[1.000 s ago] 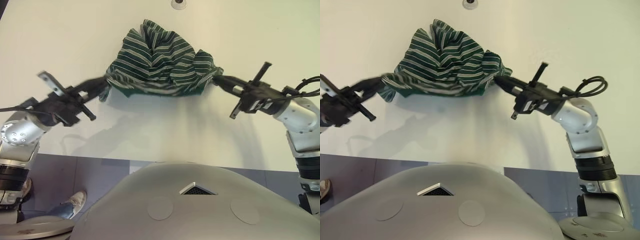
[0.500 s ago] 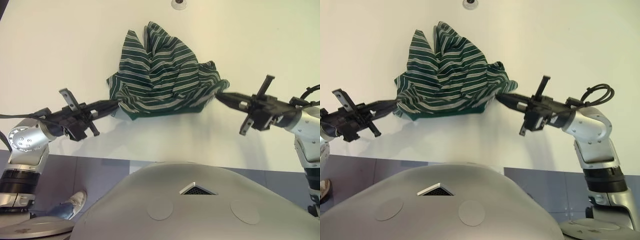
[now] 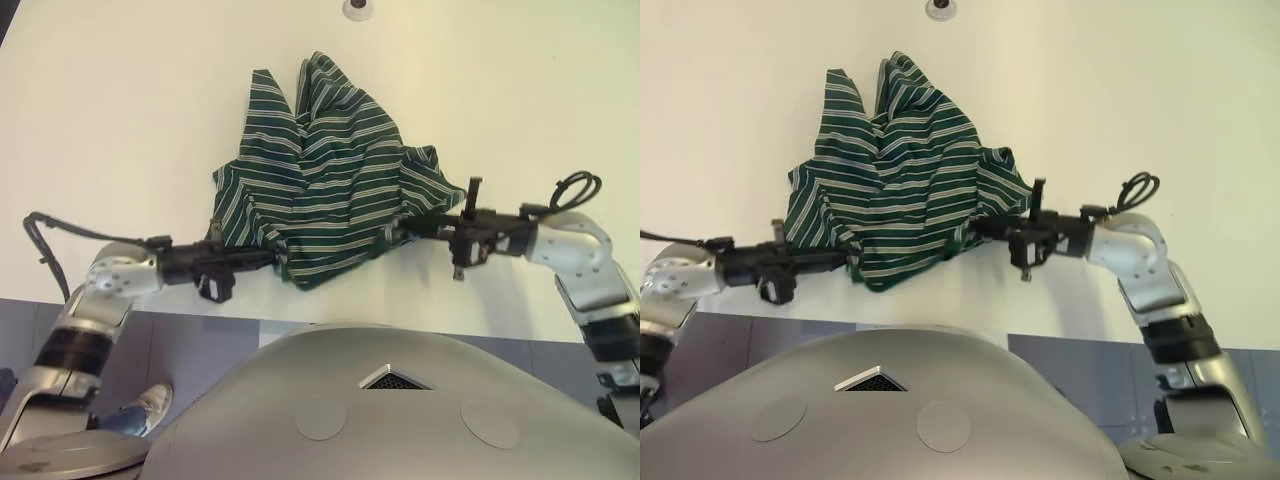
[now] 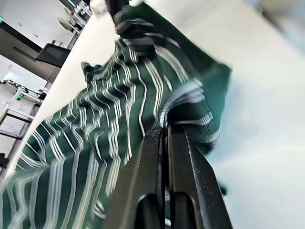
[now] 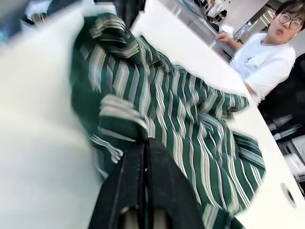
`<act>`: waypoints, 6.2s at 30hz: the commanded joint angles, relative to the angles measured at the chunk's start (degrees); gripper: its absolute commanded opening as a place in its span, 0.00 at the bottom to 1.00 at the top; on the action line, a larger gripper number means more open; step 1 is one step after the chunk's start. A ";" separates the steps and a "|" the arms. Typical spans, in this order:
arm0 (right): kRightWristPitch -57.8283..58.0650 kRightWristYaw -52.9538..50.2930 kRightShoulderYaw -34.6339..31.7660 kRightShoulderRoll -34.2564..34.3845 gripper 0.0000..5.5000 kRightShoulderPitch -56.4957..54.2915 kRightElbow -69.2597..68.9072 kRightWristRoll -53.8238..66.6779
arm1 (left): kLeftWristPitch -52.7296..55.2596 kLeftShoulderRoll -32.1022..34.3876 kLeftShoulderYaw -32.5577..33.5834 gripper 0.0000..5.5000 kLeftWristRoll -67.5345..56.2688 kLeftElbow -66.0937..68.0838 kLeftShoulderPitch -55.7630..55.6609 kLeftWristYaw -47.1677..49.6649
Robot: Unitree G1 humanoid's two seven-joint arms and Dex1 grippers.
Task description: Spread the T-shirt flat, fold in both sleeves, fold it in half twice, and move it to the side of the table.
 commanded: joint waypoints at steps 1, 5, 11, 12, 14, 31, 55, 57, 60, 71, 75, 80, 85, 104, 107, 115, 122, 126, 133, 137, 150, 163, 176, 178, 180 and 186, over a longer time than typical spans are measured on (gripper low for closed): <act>2.20 -10.73 1.43 4.76 0.01 -10.46 10.74 -13.88 | 1.52 -5.08 0.35 0.00 11.30 11.12 -11.11 8.70; 5.45 -22.64 1.73 11.47 0.01 -20.18 19.92 -20.82 | 6.21 -9.74 3.83 0.00 22.21 23.95 -25.71 29.64; 8.95 -34.24 1.55 17.82 0.01 -26.22 29.34 -22.83 | 12.37 -11.91 5.97 0.00 26.52 32.68 -34.93 48.49; 8.61 -35.47 1.58 18.27 0.01 -26.52 29.95 -22.68 | 13.00 -12.08 6.20 0.00 27.07 32.86 -35.64 51.16; 7.24 -35.81 1.61 18.20 0.01 -26.25 29.63 -21.51 | 11.42 -11.95 5.54 0.00 25.83 31.69 -34.79 51.50; -0.72 4.99 7.68 -10.83 0.01 4.35 -3.44 6.25 | -2.68 10.08 -10.98 0.00 -5.66 -5.28 -1.25 13.13; 3.43 -3.94 -7.88 -1.11 0.01 -3.69 -6.25 20.37 | 1.93 0.91 3.78 0.00 -26.89 -6.80 -8.53 13.32; 4.80 -5.66 -10.29 0.10 0.01 -5.46 -7.80 22.68 | 3.11 0.10 6.53 0.00 -28.83 -8.75 -8.97 13.74; 6.87 -7.07 -13.97 1.19 0.01 -6.76 -10.69 27.15 | 5.31 -1.07 10.25 0.00 -31.57 -11.45 -10.27 14.04; 12.17 -8.48 -23.98 3.46 0.01 -9.57 -19.43 39.35 | 12.46 -4.65 19.51 0.00 -30.33 -18.73 -16.23 15.96; 14.99 -10.05 -27.07 3.67 0.01 -12.47 -21.98 42.51 | 15.28 -4.59 22.67 0.00 -27.72 -20.59 -21.17 17.75; 17.35 -9.79 -30.25 3.57 0.01 -14.44 -23.49 45.30 | 17.16 -2.01 27.11 0.00 -29.81 -24.47 -24.36 16.16; 18.96 -9.68 -31.31 3.98 0.01 -17.50 -23.38 45.83 | 19.14 -1.13 28.07 0.00 -28.01 -24.23 -29.07 15.60; 16.19 -20.13 -14.65 10.20 0.01 -68.45 39.80 7.98 | 17.67 -11.75 9.01 0.00 7.97 44.91 -83.48 26.01; 14.02 -24.16 -13.03 11.65 0.01 -79.96 56.70 2.95 | 24.91 -13.86 7.34 0.00 11.96 57.58 -93.55 33.29; 10.13 -31.80 -13.05 13.96 0.01 -90.02 71.94 -1.92 | 31.47 -16.43 7.72 0.00 14.04 64.69 -102.61 43.46; 5.36 -26.06 -12.61 14.92 0.01 -81.39 69.71 -1.15 | 24.73 -17.44 7.37 0.00 13.15 63.39 -92.75 36.49; 2.17 -18.06 -12.72 15.02 0.01 -69.89 59.17 1.99 | 17.21 -17.85 8.03 0.00 10.87 59.59 -82.77 30.71; 8.77 -6.17 -11.87 10.69 0.01 -41.35 21.38 10.67 | 8.16 -15.81 8.39 0.00 -0.06 33.12 -57.56 18.67; 10.99 -2.41 -10.63 7.91 0.01 -27.23 7.55 12.69 | 8.82 -12.48 6.21 0.00 -5.78 10.48 -37.88 13.68; 7.13 8.74 -1.74 1.07 0.01 -4.98 -2.61 10.12 | 6.97 -4.17 -1.72 0.00 -8.43 -12.22 -8.04 4.20; 5.57 19.53 8.19 -9.29 0.01 7.66 -4.25 8.58 | 3.32 7.38 -12.50 0.00 -8.00 -15.13 3.70 -5.34; 7.09 23.34 8.24 -9.72 0.01 8.39 -3.94 15.41 | 3.38 8.18 -7.86 0.00 -21.92 -6.13 1.07 -10.34; 7.55 23.00 7.78 -9.51 0.01 8.12 -4.47 15.80 | 3.24 7.14 -8.09 0.00 -20.49 -5.48 0.79 -10.63; 7.88 22.85 7.55 -9.46 0.01 8.08 -4.87 16.08 | 3.40 6.24 -8.41 0.00 -19.07 -5.45 0.61 -10.59; 9.96 22.20 6.48 -8.43 0.06 7.32 -6.02 18.44 | 5.13 7.18 -10.83 0.00 -19.06 -8.96 1.90 -13.62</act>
